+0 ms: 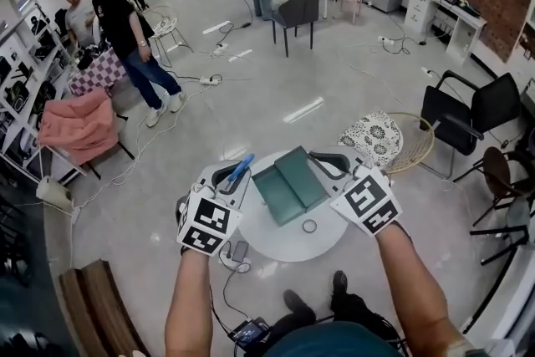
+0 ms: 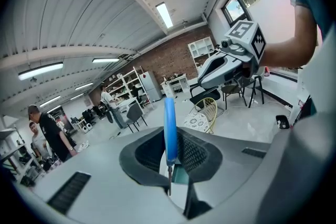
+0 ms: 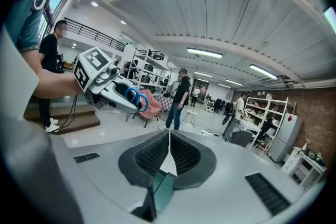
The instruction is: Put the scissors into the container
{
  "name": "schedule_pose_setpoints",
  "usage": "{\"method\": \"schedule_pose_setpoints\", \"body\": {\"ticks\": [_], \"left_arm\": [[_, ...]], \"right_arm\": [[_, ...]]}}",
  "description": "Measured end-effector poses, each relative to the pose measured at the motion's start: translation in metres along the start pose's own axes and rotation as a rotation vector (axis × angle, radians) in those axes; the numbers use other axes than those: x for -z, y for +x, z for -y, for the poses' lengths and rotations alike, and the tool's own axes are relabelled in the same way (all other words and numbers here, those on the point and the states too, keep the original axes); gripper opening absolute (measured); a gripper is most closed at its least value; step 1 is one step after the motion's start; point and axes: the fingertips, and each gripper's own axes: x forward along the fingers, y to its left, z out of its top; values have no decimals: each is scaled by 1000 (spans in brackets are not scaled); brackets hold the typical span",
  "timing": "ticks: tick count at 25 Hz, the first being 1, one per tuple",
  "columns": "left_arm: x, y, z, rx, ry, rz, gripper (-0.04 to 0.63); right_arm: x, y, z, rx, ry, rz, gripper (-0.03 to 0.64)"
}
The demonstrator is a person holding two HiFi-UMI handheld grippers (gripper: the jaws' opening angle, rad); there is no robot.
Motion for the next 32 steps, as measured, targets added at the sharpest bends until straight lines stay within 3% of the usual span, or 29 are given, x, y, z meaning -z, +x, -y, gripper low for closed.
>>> {"method": "schedule_pose_setpoints", "body": {"ticks": [18,32], "left_arm": [[57,138,-15,-5,-97,-103,58],[139,216,-14,29,-143,-167,58]], "right_arm": [[94,97,77,-109,39,-28,40],[171,178,84,-165,63,-64,40]]}}
